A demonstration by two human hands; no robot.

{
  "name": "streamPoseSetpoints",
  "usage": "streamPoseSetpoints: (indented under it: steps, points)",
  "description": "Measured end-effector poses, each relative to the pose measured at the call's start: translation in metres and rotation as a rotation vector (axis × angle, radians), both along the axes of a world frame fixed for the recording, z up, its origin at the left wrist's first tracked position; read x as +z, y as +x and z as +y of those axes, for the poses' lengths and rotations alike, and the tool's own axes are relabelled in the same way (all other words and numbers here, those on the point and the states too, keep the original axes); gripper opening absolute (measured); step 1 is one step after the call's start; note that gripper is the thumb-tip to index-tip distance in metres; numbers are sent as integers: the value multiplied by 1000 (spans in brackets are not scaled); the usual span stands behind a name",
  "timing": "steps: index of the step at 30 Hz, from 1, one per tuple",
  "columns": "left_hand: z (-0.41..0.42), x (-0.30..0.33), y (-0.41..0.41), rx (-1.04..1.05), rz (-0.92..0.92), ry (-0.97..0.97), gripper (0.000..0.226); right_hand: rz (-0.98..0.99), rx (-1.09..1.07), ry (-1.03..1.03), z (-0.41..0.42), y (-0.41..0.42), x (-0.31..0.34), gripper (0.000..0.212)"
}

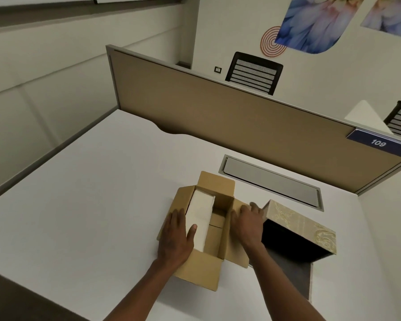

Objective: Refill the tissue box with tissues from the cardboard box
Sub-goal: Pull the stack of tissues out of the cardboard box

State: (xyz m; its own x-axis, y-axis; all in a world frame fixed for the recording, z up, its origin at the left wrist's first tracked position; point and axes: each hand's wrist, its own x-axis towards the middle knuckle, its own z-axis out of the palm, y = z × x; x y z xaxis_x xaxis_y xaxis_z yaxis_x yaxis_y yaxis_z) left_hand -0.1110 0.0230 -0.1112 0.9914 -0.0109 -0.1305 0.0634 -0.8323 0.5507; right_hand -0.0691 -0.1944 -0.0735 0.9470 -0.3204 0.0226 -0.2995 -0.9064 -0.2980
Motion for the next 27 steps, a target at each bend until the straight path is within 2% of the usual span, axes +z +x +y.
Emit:
streamPoseSetpoints:
  steps: [1,2,4,5,10,13,17,23,25,27]
  points:
    - [1,-3,-2,-13,-10,6,75,-16,15,48,4,3,0,46]
    - [2,-6,-3,-21,-22,11,76,-11,45,80,9,6,2,58]
    - [4,-9,-4,-24,-44,15,78,57,138,48,15,16,6,82]
    - [4,-10,-4,-23,-50,12,80,96,180,15,15,22,8,87]
    - [3,-13,-3,-30,-79,-16,79,304,216,21,9,45,22,68]
    - [3,-13,-4,-51,-92,-22,76,333,172,141,9,51,26,62]
    - [3,-12,-3,-73,-99,-13,73,342,137,169,11,51,22,61]
    - [5,-12,-2,-65,-74,4,77,206,54,74,18,35,15,75]
    - [5,-13,-1,-64,-79,7,77,53,28,22,25,23,16,78]
    - [5,-15,-1,-58,-83,11,77,-144,38,76,39,6,15,72]
